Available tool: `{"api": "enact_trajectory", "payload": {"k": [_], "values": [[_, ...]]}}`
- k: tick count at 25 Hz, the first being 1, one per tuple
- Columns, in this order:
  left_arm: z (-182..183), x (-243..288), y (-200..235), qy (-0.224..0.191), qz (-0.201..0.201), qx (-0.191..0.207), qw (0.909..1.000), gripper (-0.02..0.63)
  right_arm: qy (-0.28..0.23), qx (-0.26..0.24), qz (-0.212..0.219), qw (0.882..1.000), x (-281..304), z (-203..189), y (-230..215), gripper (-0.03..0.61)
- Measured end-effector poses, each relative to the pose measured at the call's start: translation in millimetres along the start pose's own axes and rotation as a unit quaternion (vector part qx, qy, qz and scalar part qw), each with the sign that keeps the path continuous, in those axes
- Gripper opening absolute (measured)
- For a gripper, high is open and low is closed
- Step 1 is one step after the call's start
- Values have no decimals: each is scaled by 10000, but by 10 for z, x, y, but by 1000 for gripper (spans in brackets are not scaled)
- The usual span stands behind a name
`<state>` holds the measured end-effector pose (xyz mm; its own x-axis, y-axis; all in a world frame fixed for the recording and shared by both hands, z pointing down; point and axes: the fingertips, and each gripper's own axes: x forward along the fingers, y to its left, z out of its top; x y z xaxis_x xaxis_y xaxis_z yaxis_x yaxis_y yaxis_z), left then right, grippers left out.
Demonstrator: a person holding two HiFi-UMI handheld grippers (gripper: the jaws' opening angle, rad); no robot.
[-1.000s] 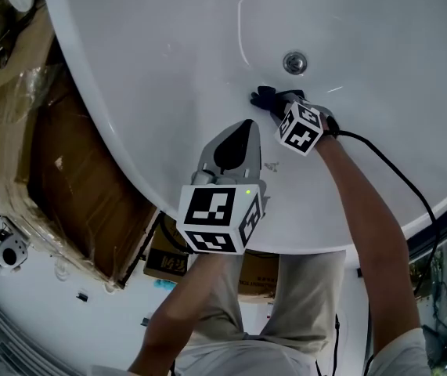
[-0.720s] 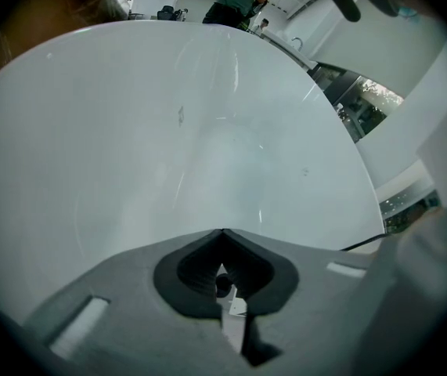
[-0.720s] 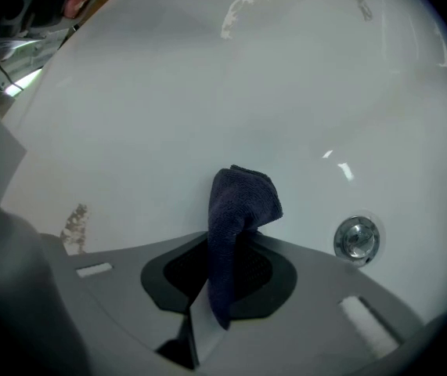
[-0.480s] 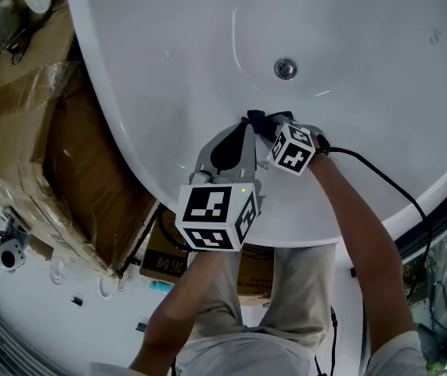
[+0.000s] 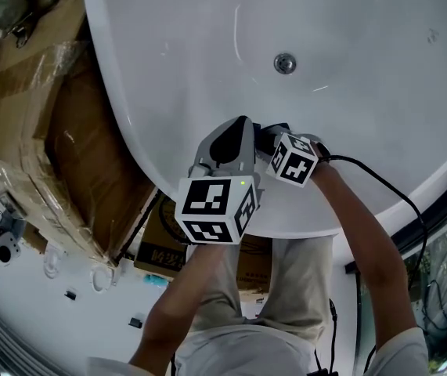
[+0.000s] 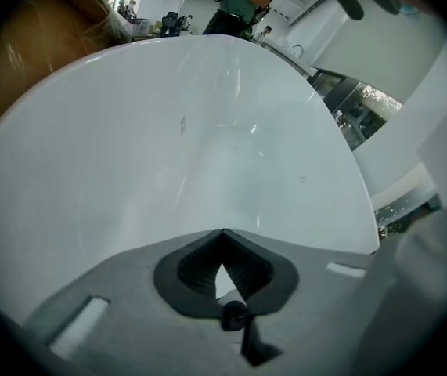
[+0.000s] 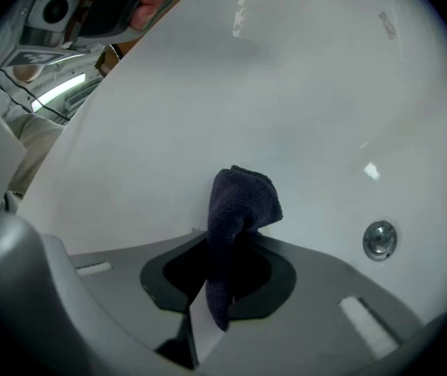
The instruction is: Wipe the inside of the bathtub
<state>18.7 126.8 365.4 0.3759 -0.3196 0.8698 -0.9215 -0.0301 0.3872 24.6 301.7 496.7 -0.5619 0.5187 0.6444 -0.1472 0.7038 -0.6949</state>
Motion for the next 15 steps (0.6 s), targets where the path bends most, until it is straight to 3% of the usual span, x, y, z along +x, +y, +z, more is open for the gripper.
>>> {"api": "enact_trajectory", "payload": {"k": [15], "values": [[-31,-36,55,-10,47,-17,10000,-2,-219,-600,647,9959,-315,189,723,49]]}}
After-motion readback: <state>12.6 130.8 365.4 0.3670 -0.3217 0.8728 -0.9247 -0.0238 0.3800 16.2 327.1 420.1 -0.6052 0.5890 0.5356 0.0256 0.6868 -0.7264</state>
